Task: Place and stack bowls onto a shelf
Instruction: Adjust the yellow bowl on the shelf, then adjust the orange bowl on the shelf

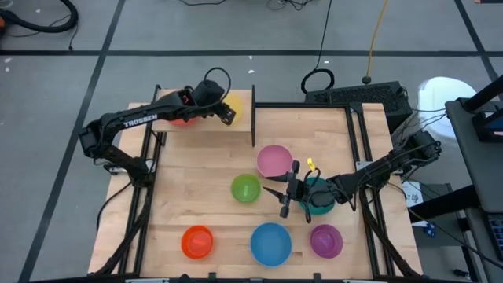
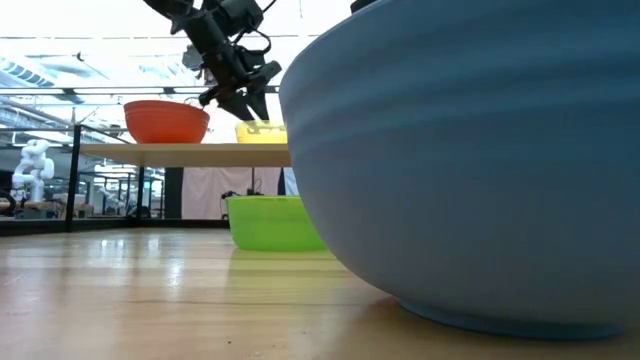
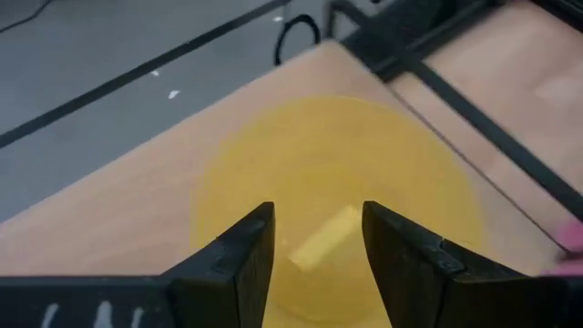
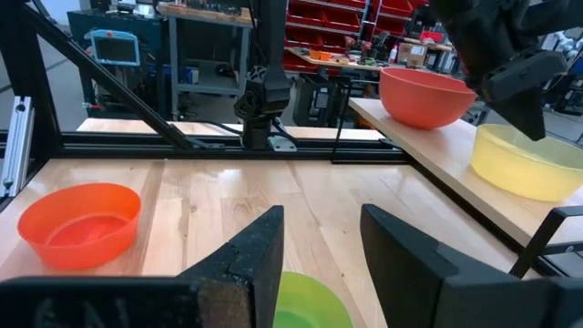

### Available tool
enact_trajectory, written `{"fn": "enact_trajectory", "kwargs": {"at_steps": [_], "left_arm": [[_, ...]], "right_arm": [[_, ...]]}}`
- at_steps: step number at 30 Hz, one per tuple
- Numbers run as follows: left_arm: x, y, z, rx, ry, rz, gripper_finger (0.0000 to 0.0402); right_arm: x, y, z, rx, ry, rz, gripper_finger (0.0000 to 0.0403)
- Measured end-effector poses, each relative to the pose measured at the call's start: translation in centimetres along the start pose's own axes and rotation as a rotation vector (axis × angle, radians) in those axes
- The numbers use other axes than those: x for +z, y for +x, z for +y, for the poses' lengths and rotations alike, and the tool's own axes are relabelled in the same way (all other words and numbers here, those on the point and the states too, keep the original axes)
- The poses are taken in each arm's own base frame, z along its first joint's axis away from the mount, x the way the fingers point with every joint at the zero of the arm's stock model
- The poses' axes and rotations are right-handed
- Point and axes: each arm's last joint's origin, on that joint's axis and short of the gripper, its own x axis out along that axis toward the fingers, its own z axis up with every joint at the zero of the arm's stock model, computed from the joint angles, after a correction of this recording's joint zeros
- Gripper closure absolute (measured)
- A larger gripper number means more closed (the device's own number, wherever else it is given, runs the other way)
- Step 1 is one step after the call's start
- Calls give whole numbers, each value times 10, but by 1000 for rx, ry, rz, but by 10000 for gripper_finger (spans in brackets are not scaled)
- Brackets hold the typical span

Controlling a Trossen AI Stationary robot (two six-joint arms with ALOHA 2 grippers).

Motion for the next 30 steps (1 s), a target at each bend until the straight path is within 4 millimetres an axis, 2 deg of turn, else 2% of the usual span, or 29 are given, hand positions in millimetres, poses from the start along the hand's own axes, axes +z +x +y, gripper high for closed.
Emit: {"fn": "enact_trajectory", "kwargs": {"at_steps": [3, 6, 8, 12, 16, 21, 26, 30], "left_arm": [[5, -18, -5, -20, 43, 7, 229], [9, -50, -7, -37, 86, 6, 229], [5, -74, -2, 7, 114, -1, 229], [-5, -117, 23, 260, 96, -69, 229], [-18, -143, 58, 445, -31, -43, 229], [-34, -148, 85, 592, -143, 117, 252], [-36, -145, 94, 691, -180, 154, 293], [-45, -145, 98, 732, -192, 202, 327]], "right_arm": [[-1, 0, 0, 0, -1, 6, 264], [-3, 0, 0, 0, 5, 29, 264], [-5, -1, 1, 2, 12, 40, 264], [-6, -1, 2, 6, 5, 55, 264], [-6, -2, 2, 6, 6, 54, 264], [-6, -1, 1, 4, 10, 49, 264], [-3, -1, 1, 4, 30, 27, 264], [-1, -3, 4, 15, 52, 11, 264]]}}
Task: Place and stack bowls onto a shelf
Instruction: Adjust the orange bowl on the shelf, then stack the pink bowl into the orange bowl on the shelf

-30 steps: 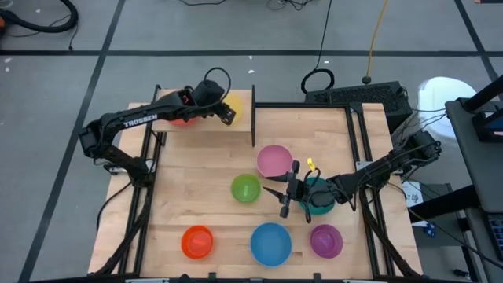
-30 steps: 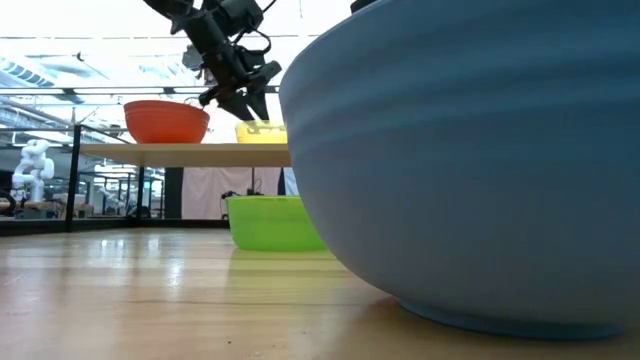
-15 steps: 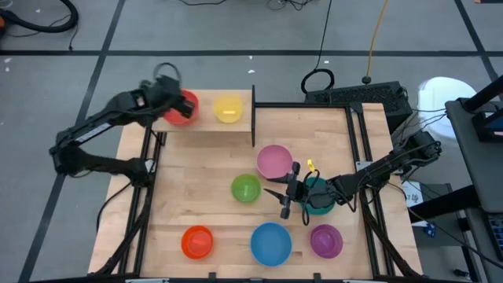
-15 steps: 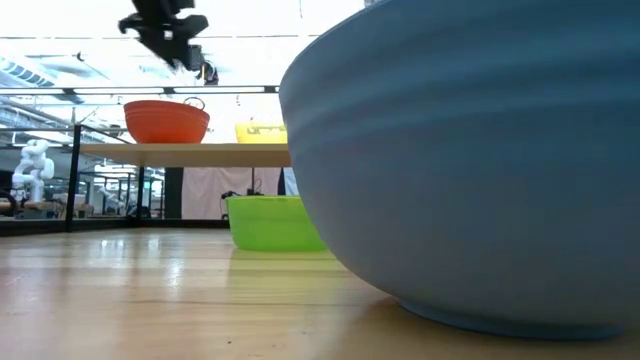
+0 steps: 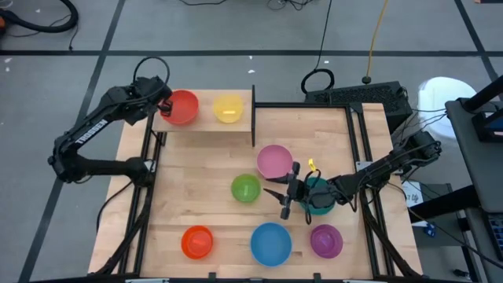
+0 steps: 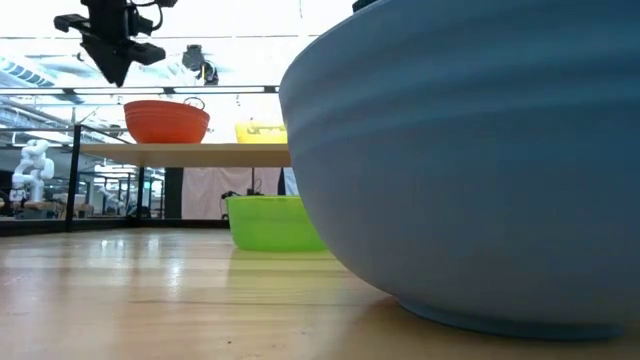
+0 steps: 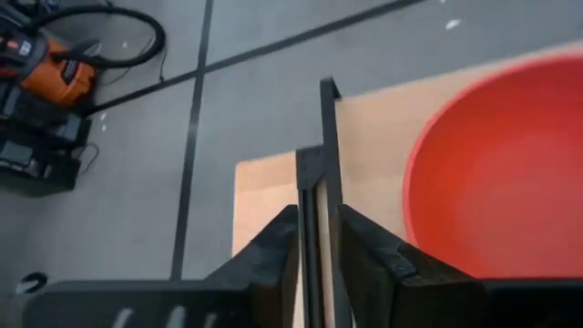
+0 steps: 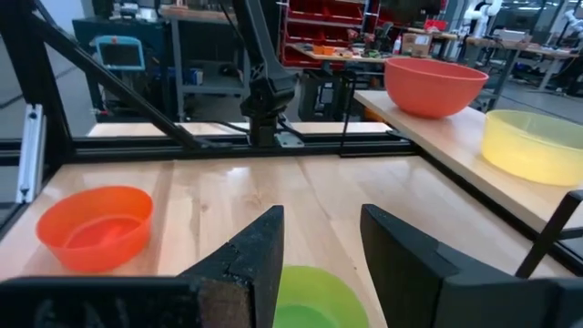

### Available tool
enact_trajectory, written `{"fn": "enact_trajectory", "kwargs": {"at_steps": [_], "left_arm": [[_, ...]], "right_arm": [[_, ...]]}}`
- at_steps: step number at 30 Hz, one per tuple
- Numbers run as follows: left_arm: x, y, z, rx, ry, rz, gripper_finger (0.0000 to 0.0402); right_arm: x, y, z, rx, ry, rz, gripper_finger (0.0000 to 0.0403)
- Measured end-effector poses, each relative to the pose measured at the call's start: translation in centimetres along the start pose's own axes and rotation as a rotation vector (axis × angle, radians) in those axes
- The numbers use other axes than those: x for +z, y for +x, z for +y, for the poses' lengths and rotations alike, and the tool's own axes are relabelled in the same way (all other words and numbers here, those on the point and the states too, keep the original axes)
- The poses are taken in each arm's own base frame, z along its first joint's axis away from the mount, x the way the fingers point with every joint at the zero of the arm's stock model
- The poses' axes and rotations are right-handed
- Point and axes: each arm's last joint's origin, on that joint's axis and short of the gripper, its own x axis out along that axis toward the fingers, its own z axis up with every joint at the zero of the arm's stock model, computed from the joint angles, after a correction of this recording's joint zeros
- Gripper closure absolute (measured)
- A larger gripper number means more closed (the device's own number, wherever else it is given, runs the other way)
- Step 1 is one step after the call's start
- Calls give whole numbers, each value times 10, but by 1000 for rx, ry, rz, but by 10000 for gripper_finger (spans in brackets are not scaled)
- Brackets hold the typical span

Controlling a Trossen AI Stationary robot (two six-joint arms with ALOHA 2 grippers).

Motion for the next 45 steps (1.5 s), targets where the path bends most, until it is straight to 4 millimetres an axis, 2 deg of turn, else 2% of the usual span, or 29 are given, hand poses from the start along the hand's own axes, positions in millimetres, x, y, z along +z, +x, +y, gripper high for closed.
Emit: {"fn": "enact_trajectory", "kwargs": {"at_steps": [6, 11, 20, 29, 32, 36, 40, 45], "left_arm": [[-15, 15, -7, -3, 23, 65, 361], [-21, 26, -16, -21, 18, 73, 370], [-20, 36, -29, -101, -9, 41, 371], [-12, 36, -33, -126, -12, -33, 371], [-10, 30, -29, -131, -13, -49, 371], [-14, 12, -19, -185, 2, -114, 371], [-28, -13, -5, -318, 24, -199, 371], [-55, -38, 6, -567, 98, -289, 371]], "right_arm": [[0, -1, 2, 7, 12, -3, 264], [0, -1, 2, 7, 12, -2, 264], [0, -1, 2, 7, 8, -2, 264], [0, -1, 2, 7, 8, -2, 264], [0, -1, 2, 7, 14, -1, 264], [-2, -2, 2, 8, 31, 18, 264], [-6, -2, 2, 4, 66, 46, 264], [-10, 0, -2, -21, 88, 84, 264]]}}
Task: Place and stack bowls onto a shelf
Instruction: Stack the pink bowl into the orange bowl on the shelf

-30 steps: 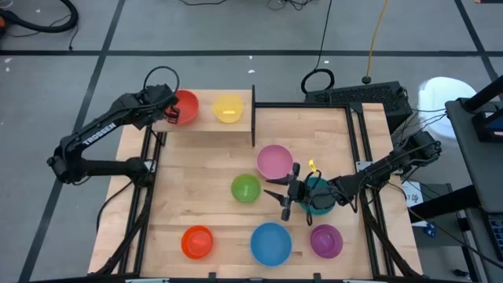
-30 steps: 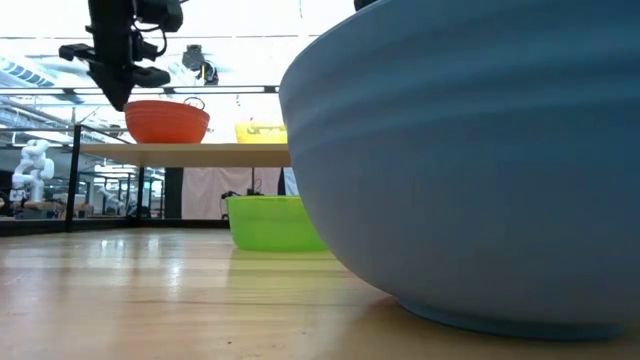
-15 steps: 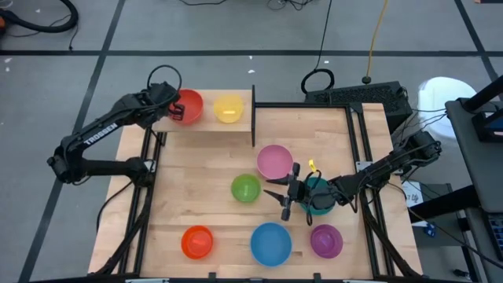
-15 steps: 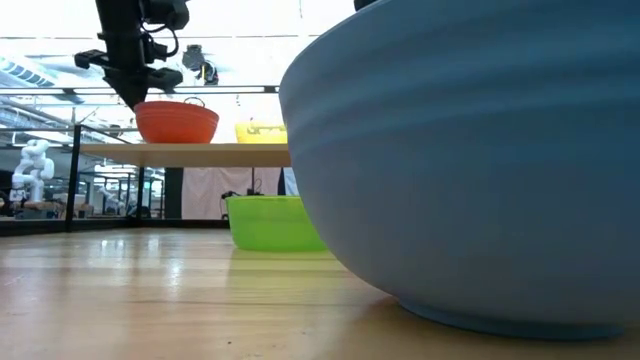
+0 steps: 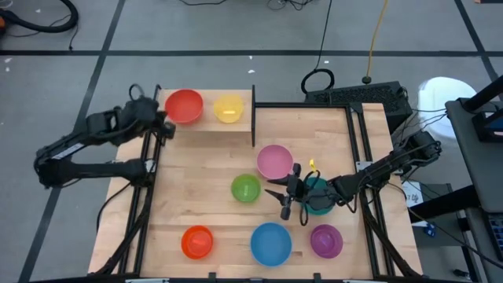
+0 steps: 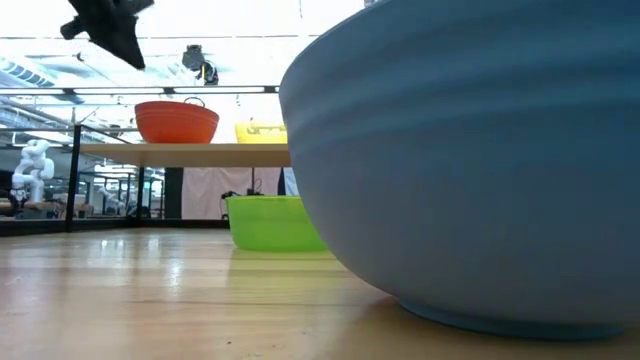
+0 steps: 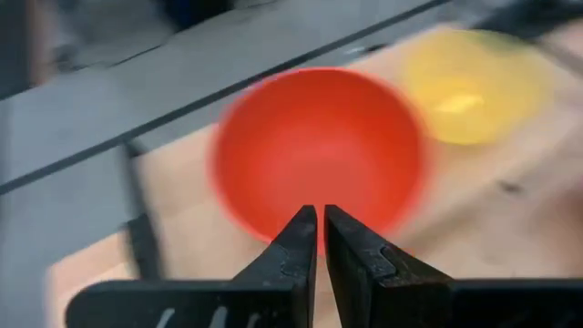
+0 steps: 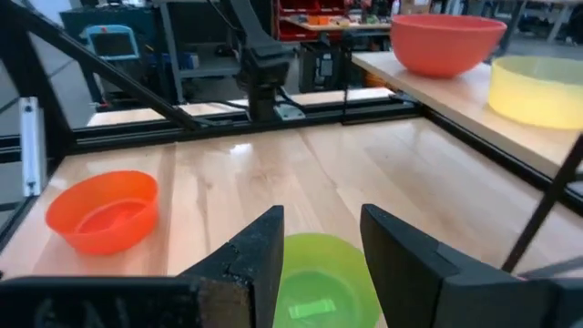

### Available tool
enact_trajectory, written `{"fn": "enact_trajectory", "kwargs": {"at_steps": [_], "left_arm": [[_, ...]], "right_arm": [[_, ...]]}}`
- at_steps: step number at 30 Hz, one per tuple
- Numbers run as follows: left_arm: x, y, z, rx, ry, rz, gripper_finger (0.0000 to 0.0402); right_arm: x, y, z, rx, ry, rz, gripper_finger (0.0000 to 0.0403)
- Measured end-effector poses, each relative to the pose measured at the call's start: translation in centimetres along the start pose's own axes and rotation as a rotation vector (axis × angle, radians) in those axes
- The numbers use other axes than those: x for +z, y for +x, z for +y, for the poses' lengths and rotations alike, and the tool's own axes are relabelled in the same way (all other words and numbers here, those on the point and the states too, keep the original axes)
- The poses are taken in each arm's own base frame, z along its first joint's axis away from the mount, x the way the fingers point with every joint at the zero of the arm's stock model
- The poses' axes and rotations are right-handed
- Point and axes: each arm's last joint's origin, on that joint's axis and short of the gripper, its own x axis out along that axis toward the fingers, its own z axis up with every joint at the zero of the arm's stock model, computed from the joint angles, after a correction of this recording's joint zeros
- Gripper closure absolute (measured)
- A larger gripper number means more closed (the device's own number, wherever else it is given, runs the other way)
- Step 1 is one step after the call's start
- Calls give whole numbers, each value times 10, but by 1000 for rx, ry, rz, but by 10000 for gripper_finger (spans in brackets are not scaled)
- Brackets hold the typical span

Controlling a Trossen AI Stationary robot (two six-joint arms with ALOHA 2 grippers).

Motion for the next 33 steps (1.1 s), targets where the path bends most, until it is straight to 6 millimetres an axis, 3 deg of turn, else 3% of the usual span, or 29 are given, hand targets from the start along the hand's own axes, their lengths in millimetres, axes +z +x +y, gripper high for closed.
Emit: {"fn": "enact_trajectory", "kwargs": {"at_steps": [5, 13, 22, 33], "left_arm": [[-25, -13, -7, -218, 15, -57, 371], [-54, -1, -47, -540, 63, -241, 371], [-73, 1, -95, -754, 200, -419, 371], [-90, 12, -128, -754, 368, -364, 371]], "right_arm": [[7, 7, -6, -71, -12, 137, 264], [38, 16, -27, -85, -95, 445, 264], [16, 34, -54, -19, -121, 585, 264], [-12, 58, -66, 9, -166, 717, 264]]}}
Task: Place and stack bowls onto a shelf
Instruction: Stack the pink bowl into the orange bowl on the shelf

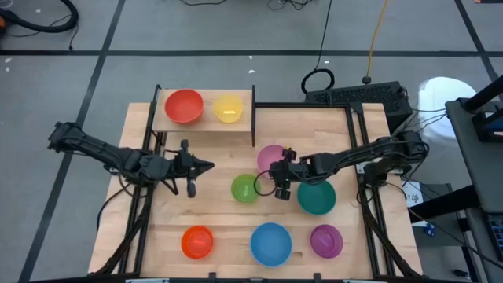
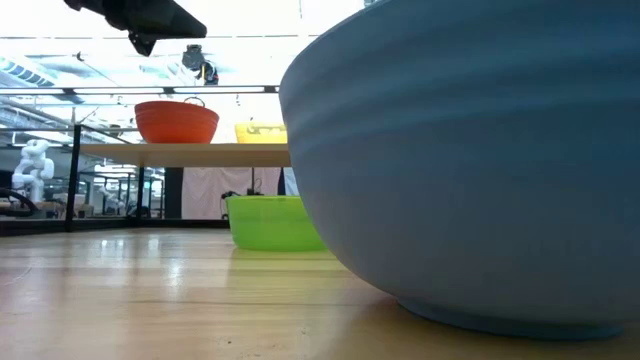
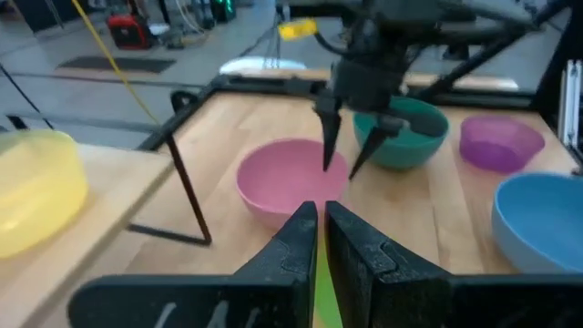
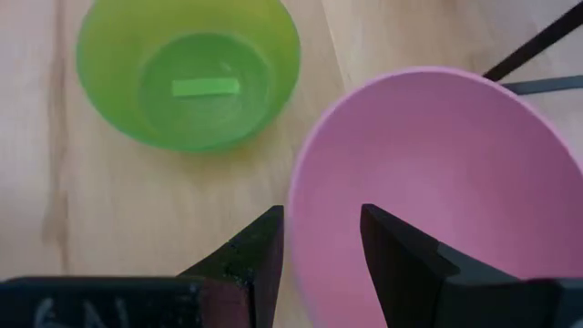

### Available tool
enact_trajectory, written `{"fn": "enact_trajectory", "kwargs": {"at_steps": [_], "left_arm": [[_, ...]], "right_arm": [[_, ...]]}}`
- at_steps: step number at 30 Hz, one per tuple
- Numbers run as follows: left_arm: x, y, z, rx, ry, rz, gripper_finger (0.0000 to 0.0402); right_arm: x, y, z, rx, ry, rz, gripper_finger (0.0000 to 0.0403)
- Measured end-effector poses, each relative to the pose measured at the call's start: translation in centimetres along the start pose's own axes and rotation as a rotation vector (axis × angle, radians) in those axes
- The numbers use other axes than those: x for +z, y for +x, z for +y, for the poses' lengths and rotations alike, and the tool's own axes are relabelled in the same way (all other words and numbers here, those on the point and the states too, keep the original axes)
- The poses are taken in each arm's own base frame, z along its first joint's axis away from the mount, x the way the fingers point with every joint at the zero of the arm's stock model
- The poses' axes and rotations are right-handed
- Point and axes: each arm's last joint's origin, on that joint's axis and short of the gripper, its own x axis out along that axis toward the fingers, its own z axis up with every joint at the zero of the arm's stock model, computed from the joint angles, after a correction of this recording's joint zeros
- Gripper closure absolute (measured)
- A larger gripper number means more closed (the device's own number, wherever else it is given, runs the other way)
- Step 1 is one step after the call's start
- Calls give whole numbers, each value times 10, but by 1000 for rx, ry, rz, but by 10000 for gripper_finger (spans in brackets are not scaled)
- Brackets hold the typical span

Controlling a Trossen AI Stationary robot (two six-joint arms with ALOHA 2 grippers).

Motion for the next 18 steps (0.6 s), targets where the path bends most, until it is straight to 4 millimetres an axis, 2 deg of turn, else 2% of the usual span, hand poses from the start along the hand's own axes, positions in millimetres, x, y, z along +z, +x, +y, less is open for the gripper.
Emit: {"fn": "enact_trajectory", "kwargs": {"at_steps": [8, 12, 16, 18], "left_arm": [[-12, 17, -9, 3, -16, 81, 370], [-17, 25, -13, 9, -8, 113, 370], [-21, 31, -16, 27, 2, 128, 370], [-24, 35, -17, 31, 21, 142, 370]], "right_arm": [[-6, 20, -1, 62, 7, 77, 276], [-8, 26, -1, 57, 3, 93, 318], [-6, 24, -1, 61, 2, 79, 379], [-5, 21, -1, 63, 3, 66, 395]]}}
